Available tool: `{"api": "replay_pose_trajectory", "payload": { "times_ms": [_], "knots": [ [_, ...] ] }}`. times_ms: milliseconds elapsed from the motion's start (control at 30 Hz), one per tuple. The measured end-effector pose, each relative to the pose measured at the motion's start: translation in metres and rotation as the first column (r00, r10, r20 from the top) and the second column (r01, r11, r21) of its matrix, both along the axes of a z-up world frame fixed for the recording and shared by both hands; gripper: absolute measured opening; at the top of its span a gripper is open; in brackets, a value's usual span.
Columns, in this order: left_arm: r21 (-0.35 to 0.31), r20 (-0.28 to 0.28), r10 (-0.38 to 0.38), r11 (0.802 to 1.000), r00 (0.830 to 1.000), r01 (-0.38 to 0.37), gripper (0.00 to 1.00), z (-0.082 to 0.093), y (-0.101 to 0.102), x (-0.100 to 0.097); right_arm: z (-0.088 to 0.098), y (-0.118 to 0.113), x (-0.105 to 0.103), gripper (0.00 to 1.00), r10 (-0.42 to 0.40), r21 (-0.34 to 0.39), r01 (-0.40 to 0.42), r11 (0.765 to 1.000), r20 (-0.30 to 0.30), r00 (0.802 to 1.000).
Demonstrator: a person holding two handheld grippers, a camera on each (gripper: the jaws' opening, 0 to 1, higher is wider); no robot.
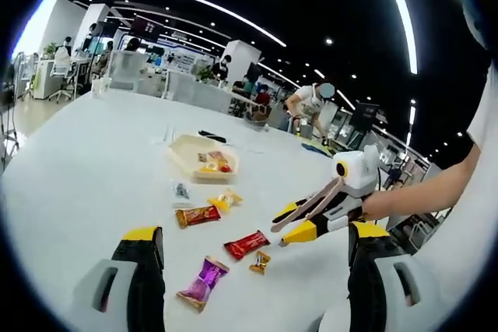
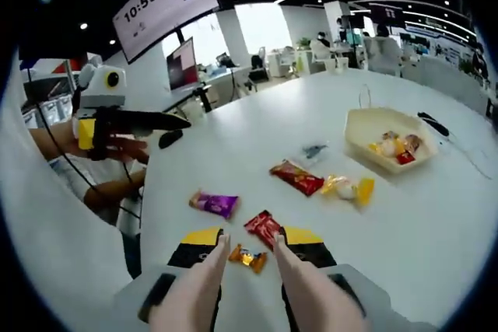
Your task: Place the target food into the container with the food tongs after gripping and lifting it, then release it inside without dropping or visibly crushing the food.
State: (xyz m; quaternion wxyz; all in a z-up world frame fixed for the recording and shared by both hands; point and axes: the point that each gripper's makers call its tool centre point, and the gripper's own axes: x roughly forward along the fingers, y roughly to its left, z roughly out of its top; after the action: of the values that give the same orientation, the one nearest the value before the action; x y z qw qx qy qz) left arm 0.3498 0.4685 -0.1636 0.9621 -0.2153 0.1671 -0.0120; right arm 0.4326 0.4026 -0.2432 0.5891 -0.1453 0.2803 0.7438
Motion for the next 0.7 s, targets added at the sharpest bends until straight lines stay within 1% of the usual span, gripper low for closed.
{"api": "replay_pose_trajectory", "payload": {
  "times_ms": [67, 133, 200, 233, 267, 300, 400, 500, 567, 633, 667, 700],
  "knots": [
    [-0.009, 0.015, 0.014, 1.0, 1.0, -0.014, 0.99, 0.003, 0.002, -0.001, -0.003, -0.001, -0.004, 0.28, 0.043, -0.011, -0.042, 0.999, 0.038, 0.998],
    [-0.02, 0.021, 0.029, 0.999, 0.999, -0.029, 0.99, 0.001, 0.004, -0.002, -0.006, 0.0, -0.005, 0.28, 0.061, -0.009, -0.06, 0.998, 0.061, 0.996],
    [-0.029, 0.001, 0.026, 0.999, 1.0, -0.026, 0.99, -0.005, 0.003, -0.003, -0.008, 0.0, -0.004, 0.28, 0.05, -0.017, -0.05, 0.999, 0.055, 0.997],
    [-0.018, -0.012, 0.012, 1.0, 1.0, -0.012, 0.99, -0.007, 0.0, -0.004, -0.01, 0.001, -0.003, 0.28, 0.041, -0.02, -0.041, 0.999, 0.043, 0.998],
    [-0.013, -0.012, 0.009, 1.0, 1.0, -0.009, 0.99, -0.006, 0.0, -0.004, -0.01, 0.001, -0.003, 0.28, 0.041, -0.018, -0.04, 0.999, 0.039, 0.998],
    [-0.011, -0.01, 0.009, 1.0, 1.0, -0.009, 0.99, -0.006, 0.0, -0.005, -0.011, 0.001, -0.005, 0.28, 0.049, -0.017, -0.048, 0.999, 0.04, 0.998],
    [-0.016, -0.004, 0.028, 0.999, 1.0, -0.028, 0.99, -0.005, 0.004, -0.006, -0.017, 0.001, -0.01, 0.28, 0.104, -0.027, -0.103, 0.994, 0.078, 0.991],
    [-0.027, -0.003, 0.047, 0.999, 0.999, -0.047, 0.99, -0.007, 0.008, -0.006, -0.02, 0.002, -0.01, 0.28, 0.11, -0.031, -0.108, 0.994, 0.073, 0.991],
    [-0.024, -0.009, 0.046, 0.999, 0.999, -0.046, 0.99, -0.007, 0.008, -0.007, -0.021, 0.001, -0.012, 0.28, 0.115, -0.041, -0.112, 0.993, 0.059, 0.992],
    [-0.016, -0.006, 0.048, 0.999, 0.999, -0.048, 0.99, -0.004, 0.008, -0.009, -0.023, 0.0, -0.013, 0.28, 0.132, -0.053, -0.128, 0.99, 0.067, 0.989],
    [-0.014, -0.007, 0.056, 0.998, 0.998, -0.056, 0.99, -0.005, 0.011, -0.011, -0.026, -0.002, -0.012, 0.27, 0.152, -0.058, -0.148, 0.987, 0.086, 0.985],
    [-0.015, -0.008, 0.067, 0.998, 0.998, -0.067, 0.99, -0.006, 0.013, -0.013, -0.027, -0.003, -0.012, 0.27, 0.157, -0.056, -0.152, 0.987, 0.093, 0.983]
  ]
}}
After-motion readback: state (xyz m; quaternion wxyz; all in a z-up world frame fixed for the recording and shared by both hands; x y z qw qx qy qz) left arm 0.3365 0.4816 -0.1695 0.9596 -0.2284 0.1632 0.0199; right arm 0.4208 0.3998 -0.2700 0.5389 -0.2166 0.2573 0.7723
